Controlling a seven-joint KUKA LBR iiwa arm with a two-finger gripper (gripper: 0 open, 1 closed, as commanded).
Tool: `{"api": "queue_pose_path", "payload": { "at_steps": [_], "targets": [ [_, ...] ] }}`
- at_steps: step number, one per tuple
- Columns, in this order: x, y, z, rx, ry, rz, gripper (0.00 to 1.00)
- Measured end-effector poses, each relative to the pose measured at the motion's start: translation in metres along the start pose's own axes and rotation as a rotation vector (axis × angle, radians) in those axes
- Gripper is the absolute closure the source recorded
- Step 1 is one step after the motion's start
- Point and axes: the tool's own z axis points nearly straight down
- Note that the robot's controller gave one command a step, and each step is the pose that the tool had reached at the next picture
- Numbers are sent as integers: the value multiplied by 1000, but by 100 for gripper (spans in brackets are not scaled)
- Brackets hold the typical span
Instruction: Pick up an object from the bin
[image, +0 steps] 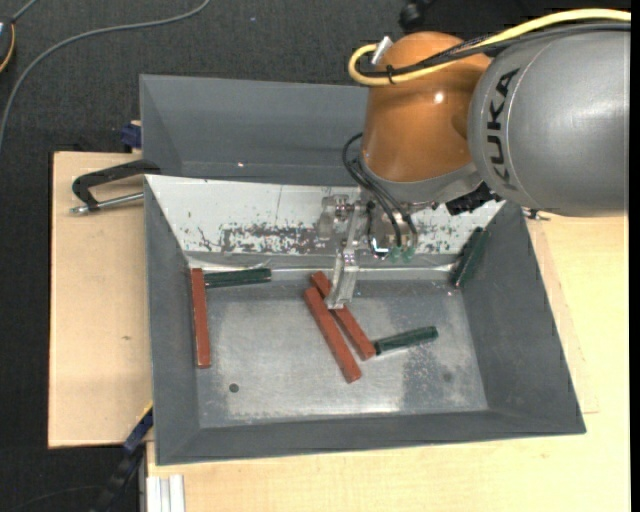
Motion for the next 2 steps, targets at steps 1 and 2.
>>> {"api": "queue_pose_path", "payload": {
  "at_steps": [1,2],
  "targets": [
    [0,-47,148,-1,0,233,0],
    [24,-34,115,-2,-7,345,0]
  ]
}}
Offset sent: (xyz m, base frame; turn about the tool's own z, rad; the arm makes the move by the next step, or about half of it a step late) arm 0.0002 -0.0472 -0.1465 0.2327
